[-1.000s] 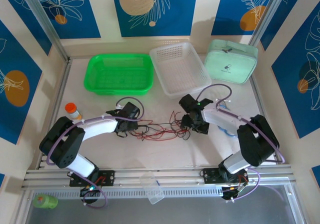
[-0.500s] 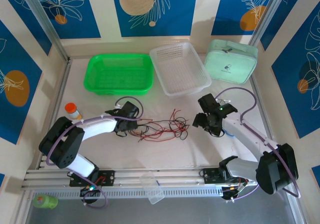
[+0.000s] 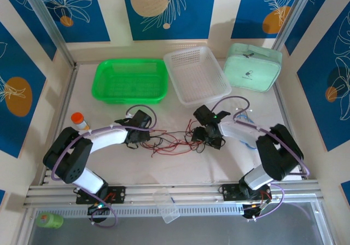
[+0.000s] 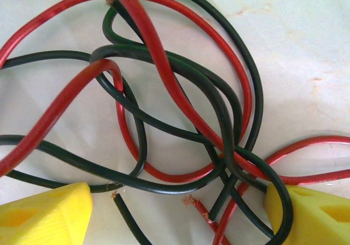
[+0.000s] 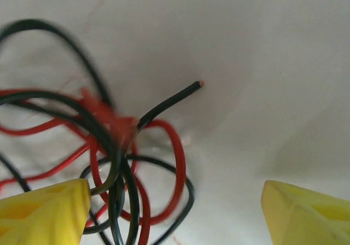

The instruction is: Untangle the cables

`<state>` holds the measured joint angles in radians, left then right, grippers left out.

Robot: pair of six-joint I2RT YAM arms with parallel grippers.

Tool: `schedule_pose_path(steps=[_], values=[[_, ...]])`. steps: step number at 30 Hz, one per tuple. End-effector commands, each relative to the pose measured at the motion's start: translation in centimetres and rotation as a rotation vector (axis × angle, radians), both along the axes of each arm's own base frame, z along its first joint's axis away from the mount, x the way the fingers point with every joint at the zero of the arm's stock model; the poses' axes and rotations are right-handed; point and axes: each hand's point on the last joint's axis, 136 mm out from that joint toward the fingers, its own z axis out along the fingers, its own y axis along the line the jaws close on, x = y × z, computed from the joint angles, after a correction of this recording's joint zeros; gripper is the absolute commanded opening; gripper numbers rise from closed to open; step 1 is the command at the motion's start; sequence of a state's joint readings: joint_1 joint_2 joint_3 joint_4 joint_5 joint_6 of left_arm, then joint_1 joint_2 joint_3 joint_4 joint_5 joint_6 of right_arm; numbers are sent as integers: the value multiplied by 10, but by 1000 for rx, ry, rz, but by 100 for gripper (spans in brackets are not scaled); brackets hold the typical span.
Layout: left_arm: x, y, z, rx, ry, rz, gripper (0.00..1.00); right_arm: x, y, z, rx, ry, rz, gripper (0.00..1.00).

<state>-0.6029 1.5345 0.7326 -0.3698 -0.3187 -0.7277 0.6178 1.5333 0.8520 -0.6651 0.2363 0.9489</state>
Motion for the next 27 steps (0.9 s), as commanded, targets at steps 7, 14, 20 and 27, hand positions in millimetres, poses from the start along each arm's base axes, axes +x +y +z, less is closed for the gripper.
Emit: schedule_pose_path(steps=[7, 14, 20, 27], values=[[-25, 42, -34, 73, 127, 108, 83, -10, -50, -8, -123, 15, -121, 79], [-27, 46, -42, 24, 136, 144, 82, -17, -93, 8, -95, -53, -255, 75], [-28, 46, -46, 20, 148, 150, 83, -18, -104, 21, -59, -83, -286, 60], [-17, 36, -29, -21, 102, 105, 82, -13, -75, 34, 96, -101, -230, 49]])
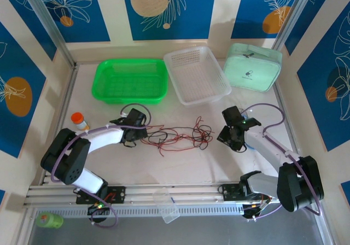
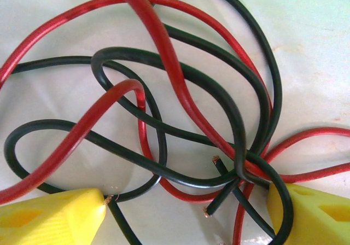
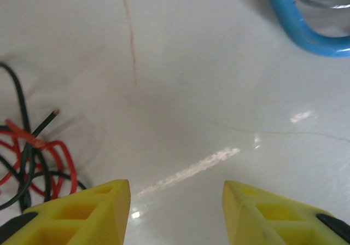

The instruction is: Untangle the cables

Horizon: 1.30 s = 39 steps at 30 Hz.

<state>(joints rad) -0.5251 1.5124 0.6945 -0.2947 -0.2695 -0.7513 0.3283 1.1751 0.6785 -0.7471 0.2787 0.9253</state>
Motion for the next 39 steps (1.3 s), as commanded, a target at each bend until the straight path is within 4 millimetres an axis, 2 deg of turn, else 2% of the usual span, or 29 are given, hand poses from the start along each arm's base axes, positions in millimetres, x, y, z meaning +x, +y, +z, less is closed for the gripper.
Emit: schedule_pose_path(steps=[1, 4, 8, 11, 14, 16, 18, 23, 26, 28, 33, 39], values=[[-23, 22, -20, 47, 117, 3, 82, -2, 27, 8, 116, -12, 68, 49], [-11, 14, 6, 48, 82, -48, 82, 3, 51, 15, 159, -36, 115, 49], [2, -1, 44, 34, 30, -128, 83, 16, 79, 13, 188, -40, 157, 49], [3, -10, 65, 29, 10, -170, 83, 23, 88, 3, 170, -13, 170, 48], [-2, -17, 76, 23, 5, -208, 84, 31, 92, -5, 154, -6, 176, 48], [-8, -24, 73, 9, 22, -235, 85, 34, 92, -12, 147, 11, 180, 48], [-14, -31, 62, -12, 54, -256, 85, 35, 91, -22, 133, 39, 183, 48], [-27, -52, 20, -30, 132, -297, 84, 33, 95, -43, 135, 86, 189, 45], [-33, -64, -1, -28, 169, -315, 84, 31, 100, -48, 147, 97, 193, 42], [-35, -65, -12, -4, 193, -305, 84, 30, 103, -48, 151, 98, 198, 38], [-35, -31, -26, 139, 227, -188, 84, 27, 99, -42, 142, 87, 191, 29], [-41, 17, -29, 140, 228, -29, 84, 19, 66, -30, 67, 71, 152, 28]])
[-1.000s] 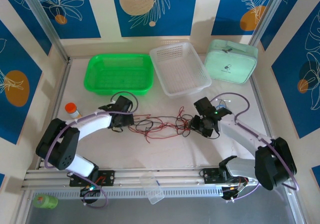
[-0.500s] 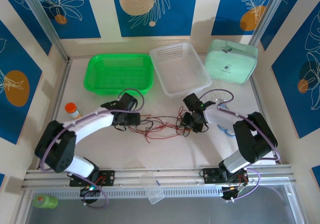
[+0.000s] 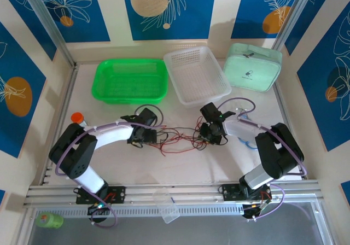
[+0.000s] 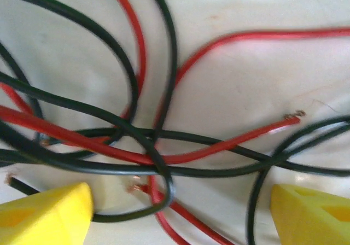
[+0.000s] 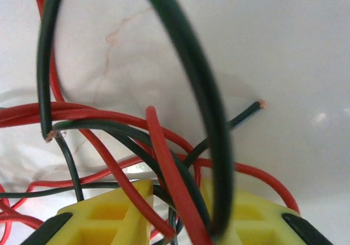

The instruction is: Untangle the cables

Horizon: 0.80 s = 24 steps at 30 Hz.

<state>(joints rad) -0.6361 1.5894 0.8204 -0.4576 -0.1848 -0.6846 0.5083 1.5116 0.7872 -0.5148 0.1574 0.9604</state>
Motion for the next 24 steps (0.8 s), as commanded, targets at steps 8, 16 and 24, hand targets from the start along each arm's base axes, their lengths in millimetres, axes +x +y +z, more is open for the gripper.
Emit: schedule_pose_path(steps=[8, 16, 24], values=[[-19, 81, -28, 62, 29, 279, 85, -33, -69, 13, -68, 4, -113, 29], [-7, 67, -28, -27, -6, 284, 84, -41, -69, 19, 4, -12, -130, 30], [8, 58, 27, -48, -113, 197, 82, -22, -16, 55, 183, -123, 33, 43]])
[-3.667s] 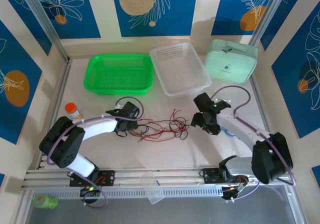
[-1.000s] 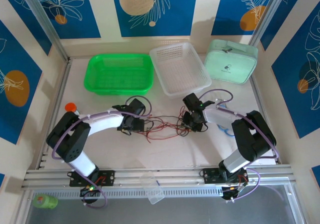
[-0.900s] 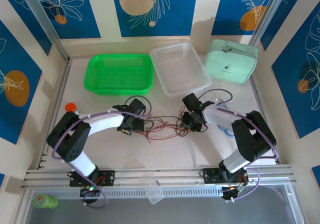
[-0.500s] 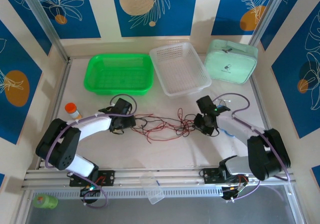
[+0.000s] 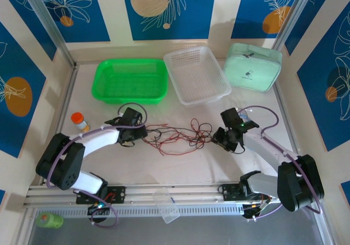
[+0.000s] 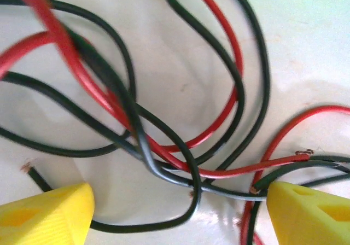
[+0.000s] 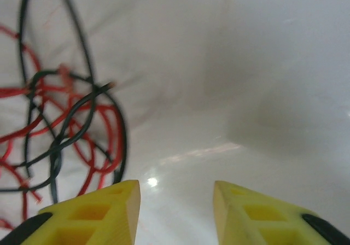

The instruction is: Untangle the cables

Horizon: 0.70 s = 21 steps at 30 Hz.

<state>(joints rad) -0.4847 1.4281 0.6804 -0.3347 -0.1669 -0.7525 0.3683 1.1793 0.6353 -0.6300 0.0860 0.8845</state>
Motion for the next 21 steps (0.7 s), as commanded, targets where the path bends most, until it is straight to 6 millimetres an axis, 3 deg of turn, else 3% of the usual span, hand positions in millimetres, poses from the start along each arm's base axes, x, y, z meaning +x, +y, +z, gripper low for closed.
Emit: schedule_pose_path(steps=[1, 6, 10, 16, 21], values=[[-5, 16, 25, 75, -22, -19, 83, 15, 31, 30, 108, -90, 94, 44], [-4, 4, 72, 98, -125, -90, 83, 24, 40, 32, 104, -86, 104, 44], [-8, -13, 90, 160, -144, -183, 84, 29, 58, 26, 116, -53, 113, 44], [-18, -44, 80, 159, -95, -266, 83, 27, 97, 30, 128, -47, 197, 44], [-15, -88, 67, 113, -88, -379, 83, 27, 91, 24, 7, -38, 225, 44]])
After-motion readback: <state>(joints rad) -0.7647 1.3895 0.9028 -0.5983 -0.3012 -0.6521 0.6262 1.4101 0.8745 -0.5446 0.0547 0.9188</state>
